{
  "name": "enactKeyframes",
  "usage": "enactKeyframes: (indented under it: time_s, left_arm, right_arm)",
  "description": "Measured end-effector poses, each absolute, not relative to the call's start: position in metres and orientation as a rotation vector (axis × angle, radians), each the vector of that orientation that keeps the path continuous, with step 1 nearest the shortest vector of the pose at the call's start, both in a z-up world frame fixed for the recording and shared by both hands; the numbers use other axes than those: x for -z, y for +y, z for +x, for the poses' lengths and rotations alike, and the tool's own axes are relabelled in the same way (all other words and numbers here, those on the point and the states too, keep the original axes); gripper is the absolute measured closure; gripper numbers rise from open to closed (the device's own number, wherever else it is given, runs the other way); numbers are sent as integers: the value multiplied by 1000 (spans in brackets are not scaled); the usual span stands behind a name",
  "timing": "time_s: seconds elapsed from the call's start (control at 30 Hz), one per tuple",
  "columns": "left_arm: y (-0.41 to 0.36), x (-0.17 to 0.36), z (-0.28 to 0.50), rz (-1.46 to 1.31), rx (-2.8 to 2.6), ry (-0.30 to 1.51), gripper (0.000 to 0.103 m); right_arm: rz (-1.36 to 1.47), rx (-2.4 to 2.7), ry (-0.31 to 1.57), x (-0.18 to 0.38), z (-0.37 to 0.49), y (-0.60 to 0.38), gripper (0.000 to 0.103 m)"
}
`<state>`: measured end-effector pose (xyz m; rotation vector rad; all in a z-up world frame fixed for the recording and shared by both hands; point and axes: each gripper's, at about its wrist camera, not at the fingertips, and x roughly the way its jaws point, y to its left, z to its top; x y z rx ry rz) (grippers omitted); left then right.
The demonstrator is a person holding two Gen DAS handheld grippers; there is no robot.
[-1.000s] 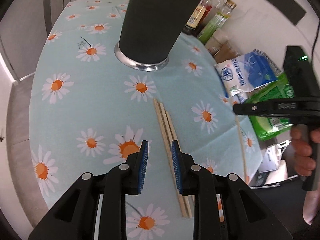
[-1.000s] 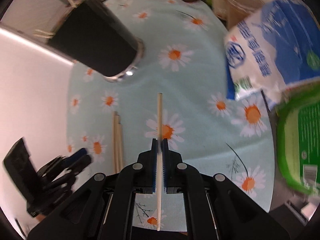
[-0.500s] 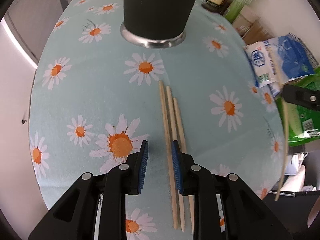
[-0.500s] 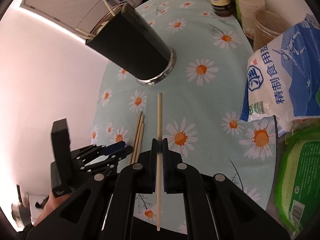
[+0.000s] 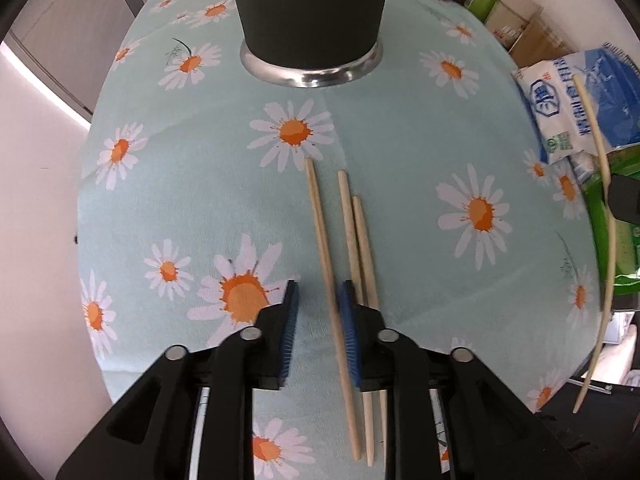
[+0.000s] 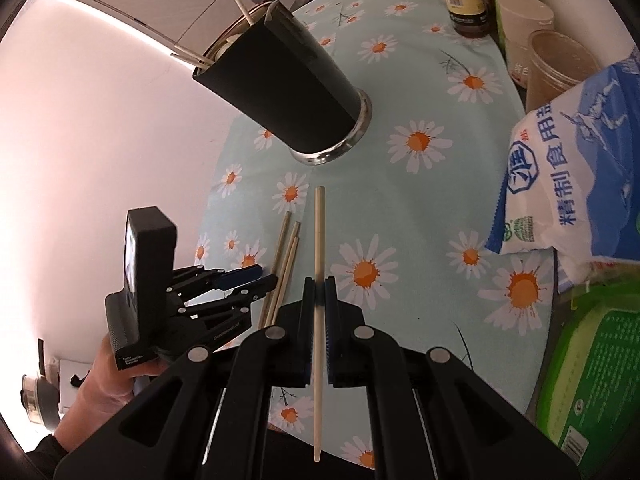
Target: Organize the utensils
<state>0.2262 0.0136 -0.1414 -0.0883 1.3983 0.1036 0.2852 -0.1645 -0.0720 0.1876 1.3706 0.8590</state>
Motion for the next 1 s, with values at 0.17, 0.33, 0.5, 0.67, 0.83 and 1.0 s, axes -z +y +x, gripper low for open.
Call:
enactKeyframes:
  time_s: [0.17, 0.33, 0.5, 0.67, 0.83, 1.0]
  left_arm:
    - [21, 141, 228, -147, -140, 1416, 98]
    - [28, 140, 230, -177, -138, 1415, 99]
    - [35, 137, 227, -223, -127, 1394, 99]
    - [54, 121, 217, -253, -80, 1322, 99]
    - [72, 93, 211, -281, -6, 1239, 99]
    - [83, 62, 202, -301, 67, 1135, 99]
  right_arm:
    - [195, -900, 1384, 74, 285, -161, 97]
    - [188, -908, 1385, 76, 287, -158, 97]
    - [198, -905, 1375, 76, 290, -152, 97]
    - [183, -864, 1354, 72, 293, -138, 97]
    - [183, -835, 1322, 62, 292, -121, 97]
    - [184, -819, 1263, 54, 287, -101, 97]
